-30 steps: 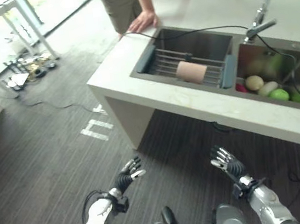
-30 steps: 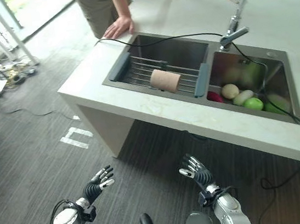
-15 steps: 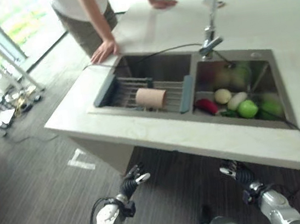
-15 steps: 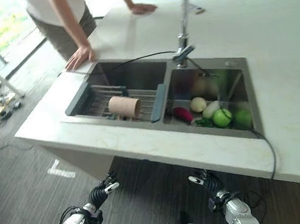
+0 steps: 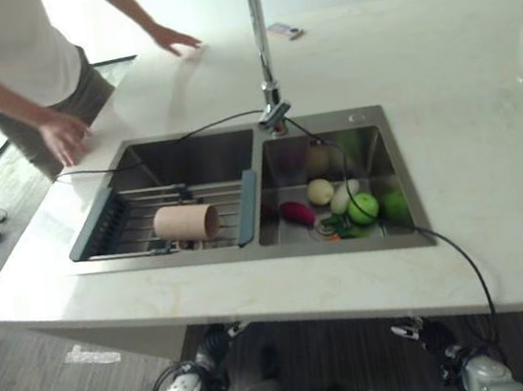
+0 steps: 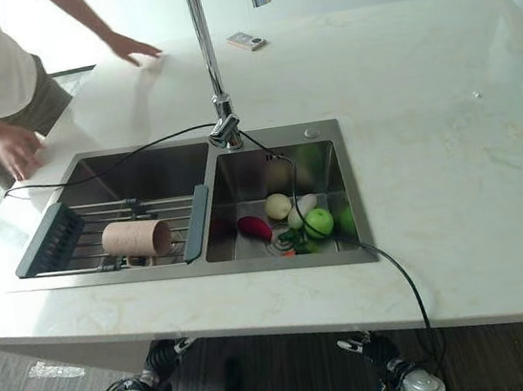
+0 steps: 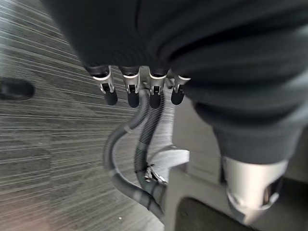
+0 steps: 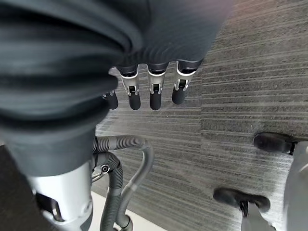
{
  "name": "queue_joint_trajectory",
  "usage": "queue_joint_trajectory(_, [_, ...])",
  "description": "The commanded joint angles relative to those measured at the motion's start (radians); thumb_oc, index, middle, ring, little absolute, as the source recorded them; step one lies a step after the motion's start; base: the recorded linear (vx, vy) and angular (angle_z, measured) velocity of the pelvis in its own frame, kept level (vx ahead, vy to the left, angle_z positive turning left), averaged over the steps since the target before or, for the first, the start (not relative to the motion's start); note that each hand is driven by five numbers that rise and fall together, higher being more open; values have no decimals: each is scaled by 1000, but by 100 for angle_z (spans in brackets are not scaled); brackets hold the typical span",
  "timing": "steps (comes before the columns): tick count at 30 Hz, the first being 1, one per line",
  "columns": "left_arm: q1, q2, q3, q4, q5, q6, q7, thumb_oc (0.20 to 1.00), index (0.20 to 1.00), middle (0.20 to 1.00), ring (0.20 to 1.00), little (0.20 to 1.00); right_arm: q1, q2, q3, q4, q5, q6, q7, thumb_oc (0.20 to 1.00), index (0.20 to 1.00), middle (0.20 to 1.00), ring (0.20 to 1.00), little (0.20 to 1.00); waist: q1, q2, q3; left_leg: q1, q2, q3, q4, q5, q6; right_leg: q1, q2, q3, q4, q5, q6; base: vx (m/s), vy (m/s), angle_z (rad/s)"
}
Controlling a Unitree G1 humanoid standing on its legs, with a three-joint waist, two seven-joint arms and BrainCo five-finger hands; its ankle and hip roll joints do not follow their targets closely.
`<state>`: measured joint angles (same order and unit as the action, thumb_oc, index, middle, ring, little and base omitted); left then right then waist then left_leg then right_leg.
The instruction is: Place the dishes in the dishwasher.
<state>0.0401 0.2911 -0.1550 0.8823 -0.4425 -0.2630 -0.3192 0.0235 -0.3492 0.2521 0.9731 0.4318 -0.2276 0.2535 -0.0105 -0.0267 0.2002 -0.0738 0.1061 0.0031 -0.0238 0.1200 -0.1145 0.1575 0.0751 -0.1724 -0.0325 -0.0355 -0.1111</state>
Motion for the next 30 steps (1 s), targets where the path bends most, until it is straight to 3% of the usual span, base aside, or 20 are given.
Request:
queue_joint_trajectory(1, [-58,-10,17,-44,21,-16,-19,1000,1000,1000,1000,1000,-1,-22,-56,-49,-5,-43,-2,1000,1000,1000,1000,1000,5,54,24,59,18,52,42,-37,14,-26,-140,-40,122,-77,170,144,261,3])
queue_joint_trajectory(6, [-72,-20,8,158,117,13,11,1000,1000,1000,1000,1000,8,3,-96,80,-25,-64,17,1000,1000,1000,1000,1000,-10,72,8,140,-23,60,-30,-73,32,-47,-180,-58,129,-61,203,137,276,7])
queue_joint_trajectory(12, [-53,-30,5,298,111,6,25,1000,1000,1000,1000,1000,4,35,-124,171,-57,-104,37,1000,1000,1000,1000,1000,-12,75,1,159,-57,55,-45,-108,77,-70,-201,-44,159,-61,225,43,169,-10])
queue_joint_trajectory(17, [-19,-17,50,358,84,95,17,1000,1000,1000,1000,1000,-7,57,-151,183,-62,-133,26,1000,1000,1000,1000,1000,-1,79,-1,153,-92,60,-51,-133,129,-122,-222,-32,244,-52,245,-28,188,-23])
queue_joint_trajectory(20, [1,-8,111,381,-19,205,28,1000,1000,1000,1000,1000,-16,59,-161,170,-53,-131,17,1000,1000,1000,1000,1000,9,83,-4,151,-110,72,-59,-143,154,-159,-221,-40,326,-40,254,-39,133,-8])
queue_joint_trajectory(23, [20,1,187,390,-128,216,95,1000,1000,1000,1000,1000,-26,60,-170,164,-58,-129,14,1000,1000,1000,1000,1000,25,85,-4,152,-116,95,-63,-147,156,-198,-233,-85,364,-16,268,-34,55,-17])
queue_joint_trajectory(27, [39,38,359,356,-427,217,129,1000,1000,1000,1000,1000,-29,49,-179,153,-56,-114,-5,1000,1000,1000,1000,1000,32,89,11,168,-121,111,-55,-155,147,-207,-254,-122,276,7,272,2,-23,-29])
queue_joint_trajectory(30, [66,64,456,309,-510,148,181,1000,1000,1000,1000,1000,-22,26,-214,207,-56,-134,12,1000,1000,1000,1000,1000,51,97,-2,163,-115,108,-50,-144,130,-159,-234,-149,168,-15,253,24,-74,8])
